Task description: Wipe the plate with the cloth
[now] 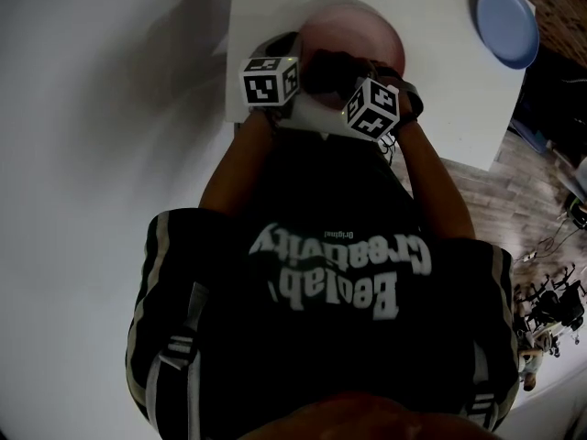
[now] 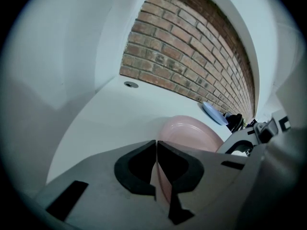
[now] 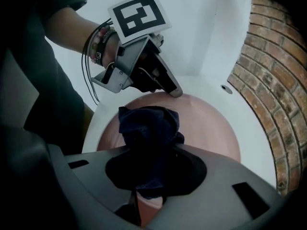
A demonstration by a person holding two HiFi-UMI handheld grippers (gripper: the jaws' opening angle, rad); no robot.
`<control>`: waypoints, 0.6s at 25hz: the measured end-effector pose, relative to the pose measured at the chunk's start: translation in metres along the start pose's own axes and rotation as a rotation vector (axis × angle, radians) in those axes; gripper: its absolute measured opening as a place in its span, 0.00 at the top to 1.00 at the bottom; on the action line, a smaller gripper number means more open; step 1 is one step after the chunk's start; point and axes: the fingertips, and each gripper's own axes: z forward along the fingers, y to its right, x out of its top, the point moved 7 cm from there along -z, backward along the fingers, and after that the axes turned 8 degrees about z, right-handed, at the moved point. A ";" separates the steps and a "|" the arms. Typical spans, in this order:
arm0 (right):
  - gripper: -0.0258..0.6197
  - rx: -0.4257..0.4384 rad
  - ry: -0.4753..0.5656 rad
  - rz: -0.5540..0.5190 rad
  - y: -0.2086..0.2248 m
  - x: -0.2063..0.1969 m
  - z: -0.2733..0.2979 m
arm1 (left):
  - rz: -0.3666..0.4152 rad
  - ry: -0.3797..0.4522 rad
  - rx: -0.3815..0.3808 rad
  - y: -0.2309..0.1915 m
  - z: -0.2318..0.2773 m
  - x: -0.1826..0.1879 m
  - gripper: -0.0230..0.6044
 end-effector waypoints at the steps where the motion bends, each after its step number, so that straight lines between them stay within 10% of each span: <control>1: 0.83 -0.002 0.005 -0.005 0.003 0.003 0.002 | 0.002 0.002 0.002 0.000 0.000 0.000 0.95; 15: 0.83 -0.213 0.004 -0.035 0.070 0.035 0.022 | -0.004 0.009 0.016 -0.005 0.000 -0.001 0.95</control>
